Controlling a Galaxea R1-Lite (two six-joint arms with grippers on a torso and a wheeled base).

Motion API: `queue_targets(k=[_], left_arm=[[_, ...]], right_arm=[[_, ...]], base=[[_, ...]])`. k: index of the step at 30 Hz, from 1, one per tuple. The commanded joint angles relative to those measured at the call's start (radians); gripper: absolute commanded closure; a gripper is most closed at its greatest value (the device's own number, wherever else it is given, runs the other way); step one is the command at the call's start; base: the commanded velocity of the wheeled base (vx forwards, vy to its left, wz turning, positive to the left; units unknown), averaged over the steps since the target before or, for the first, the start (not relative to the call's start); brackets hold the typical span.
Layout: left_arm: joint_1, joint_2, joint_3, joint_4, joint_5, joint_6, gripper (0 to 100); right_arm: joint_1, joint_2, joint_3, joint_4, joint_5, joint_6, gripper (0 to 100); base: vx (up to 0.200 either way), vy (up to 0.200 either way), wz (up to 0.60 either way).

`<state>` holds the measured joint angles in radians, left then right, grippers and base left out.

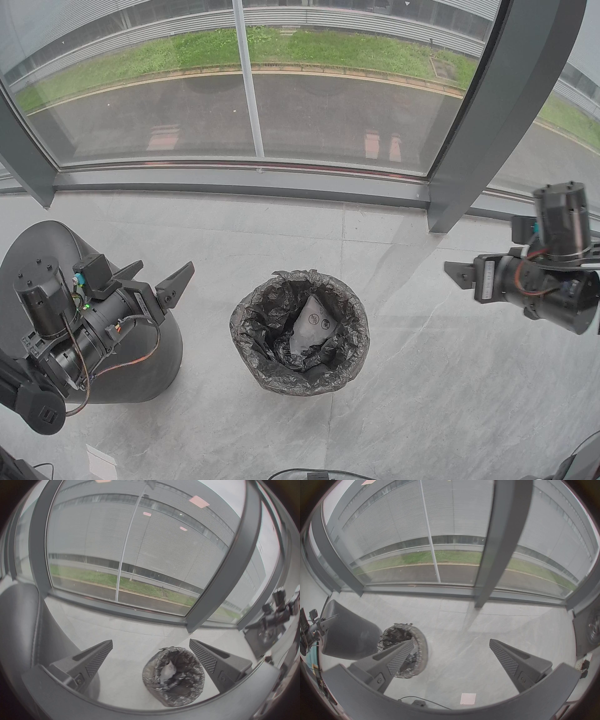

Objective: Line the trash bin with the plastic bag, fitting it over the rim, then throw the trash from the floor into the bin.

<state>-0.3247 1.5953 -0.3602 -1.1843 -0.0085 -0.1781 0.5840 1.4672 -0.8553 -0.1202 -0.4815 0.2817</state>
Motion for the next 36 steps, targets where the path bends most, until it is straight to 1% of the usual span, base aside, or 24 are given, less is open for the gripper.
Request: queue_targets(k=[1,2,3,4,5,8,9,13,18,19,20,21,23,26,30,32,33,34,36], left_arm=[[-0.083,-0.092,0.126,-0.092,0.147,0.189,0],[-0.083,-0.112,0.139,-0.092,0.147,0.19,0],[-0.083,-0.112,0.139,-0.092,0.147,0.19,0],[-0.083,-0.149,0.172,-0.089,0.147,0.19,0],[-0.083,-0.161,0.188,-0.089,0.148,0.19,0],[-0.076,-0.192,0.222,-0.089,0.168,0.192,0],[-0.076,-0.201,0.231,-0.089,0.18,0.192,0],[-0.085,-0.247,0.25,-0.084,0.225,0.195,0],[-0.102,-0.324,0.242,-0.02,0.245,0.195,0],[-0.111,-0.368,0.234,0.032,0.248,0.196,0],[-0.111,-0.368,0.234,0.032,0.248,0.196,0],[-0.123,-0.433,0.214,0.112,0.249,0.198,0],[-0.126,-0.508,0.185,0.222,0.249,0.198,0],[-0.126,-0.626,0.126,0.402,0.249,0.192,0],[-0.125,-0.788,0.056,0.644,0.249,0.189,0],[-0.123,-0.844,0.03,0.735,0.249,0.189,0],[-0.122,-0.848,0.029,0.742,0.249,0.189,0],[-0.113,-0.894,0.007,0.831,0.252,0.193,0],[-0.099,-0.95,-0.008,0.923,0.271,0.198,0]], right_arm=[[-0.184,-0.427,0.239,0.004,-0.035,-0.082,0],[-0.207,-0.469,0.257,0.005,-0.035,-0.113,0],[-0.207,-0.469,0.257,0.005,-0.035,-0.113,0],[-0.243,-0.57,0.302,0.005,-0.037,-0.194,0],[-0.253,-0.622,0.321,0.007,-0.039,-0.234,0],[-0.282,-0.743,0.378,0.007,-0.046,-0.305,0],[-0.311,-0.783,0.406,0.007,-0.049,-0.325,0],[-0.388,-0.913,0.476,0.007,-0.034,-0.38,0],[-0.394,-1.035,0.532,0.008,-0.035,-0.388,0],[-0.403,-1.075,0.547,0.008,-0.034,-0.394,0],[-0.403,-1.075,0.547,0.008,-0.034,-0.394,0],[-0.42,-1.114,0.567,0.01,-0.032,-0.409,0],[-0.432,-1.15,0.59,0.01,-0.032,-0.424,0],[-0.438,-1.197,0.622,0.01,-0.034,-0.427,0],[-0.472,-1.283,0.671,0.011,-0.032,-0.443,0],[-0.484,-1.318,0.69,0.011,-0.034,-0.452,0],[-0.484,-1.323,0.691,0.011,-0.034,-0.452,0],[-0.5,-1.361,0.71,0.013,-0.034,-0.454,0],[-0.532,-1.4,0.73,0.019,-0.032,-0.457,0]], base=[[0.0,0.0,0.0],[0.0,0.0,0.0],[0.0,0.0,0.0],[0.0,0.0,0.0],[0.0,0.0,0.0],[0.0,0.0,0.0],[0.0,0.0,0.0],[0.0,0.0,0.0],[0.0,0.0,0.0],[0.0,0.0,0.0],[0.0,0.0,0.0],[0.0,0.0,0.0],[0.0,0.0,0.0],[0.0,0.0,0.0],[0.0,0.0,0.0],[0.0,0.0,0.0],[0.0,0.0,0.0],[0.0,0.0,0.0],[0.0,0.0,0.0]])
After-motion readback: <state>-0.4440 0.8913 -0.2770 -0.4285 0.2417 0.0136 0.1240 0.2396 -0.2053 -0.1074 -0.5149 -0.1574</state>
